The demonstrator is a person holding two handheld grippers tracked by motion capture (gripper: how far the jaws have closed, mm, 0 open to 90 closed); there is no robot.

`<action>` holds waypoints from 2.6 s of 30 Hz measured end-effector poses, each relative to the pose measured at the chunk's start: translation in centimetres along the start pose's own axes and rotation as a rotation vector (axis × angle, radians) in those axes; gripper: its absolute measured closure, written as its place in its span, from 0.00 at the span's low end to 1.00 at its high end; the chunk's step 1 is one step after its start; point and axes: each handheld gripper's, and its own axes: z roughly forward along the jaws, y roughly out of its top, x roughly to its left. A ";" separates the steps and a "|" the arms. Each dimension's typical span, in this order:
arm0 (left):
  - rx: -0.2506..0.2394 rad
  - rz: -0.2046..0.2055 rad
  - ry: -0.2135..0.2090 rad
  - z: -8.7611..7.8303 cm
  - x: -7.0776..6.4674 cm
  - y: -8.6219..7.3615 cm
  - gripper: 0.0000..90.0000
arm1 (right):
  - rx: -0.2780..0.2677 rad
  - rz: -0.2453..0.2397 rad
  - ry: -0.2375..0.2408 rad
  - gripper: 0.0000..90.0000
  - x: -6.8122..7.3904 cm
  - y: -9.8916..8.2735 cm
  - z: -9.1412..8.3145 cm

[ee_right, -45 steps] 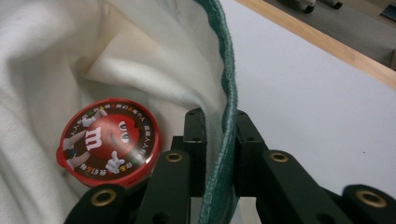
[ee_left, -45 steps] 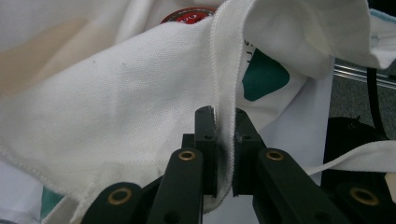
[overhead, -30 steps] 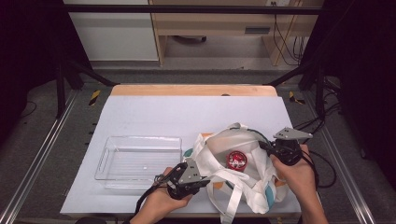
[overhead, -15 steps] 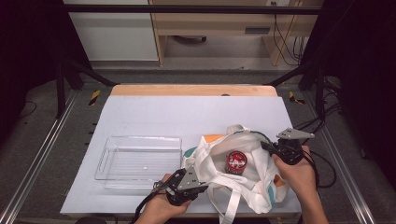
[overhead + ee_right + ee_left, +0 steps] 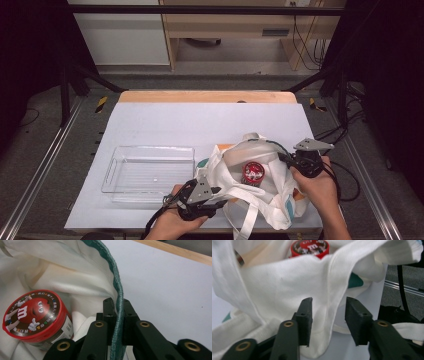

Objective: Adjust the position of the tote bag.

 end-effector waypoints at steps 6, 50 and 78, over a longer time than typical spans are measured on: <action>-0.076 -0.022 -0.025 -2.3 0.3 1.7 0.54 | 0.003 -0.002 0.004 0.94 0.0 0.0 0.0; 0.132 0.155 -0.143 5.1 0.8 5.3 0.54 | 0.002 -0.015 0.018 0.94 0.3 0.2 -0.4; 0.194 0.174 -0.084 5.9 -0.9 3.3 0.92 | 0.009 -0.004 0.020 0.94 -0.2 0.1 -0.2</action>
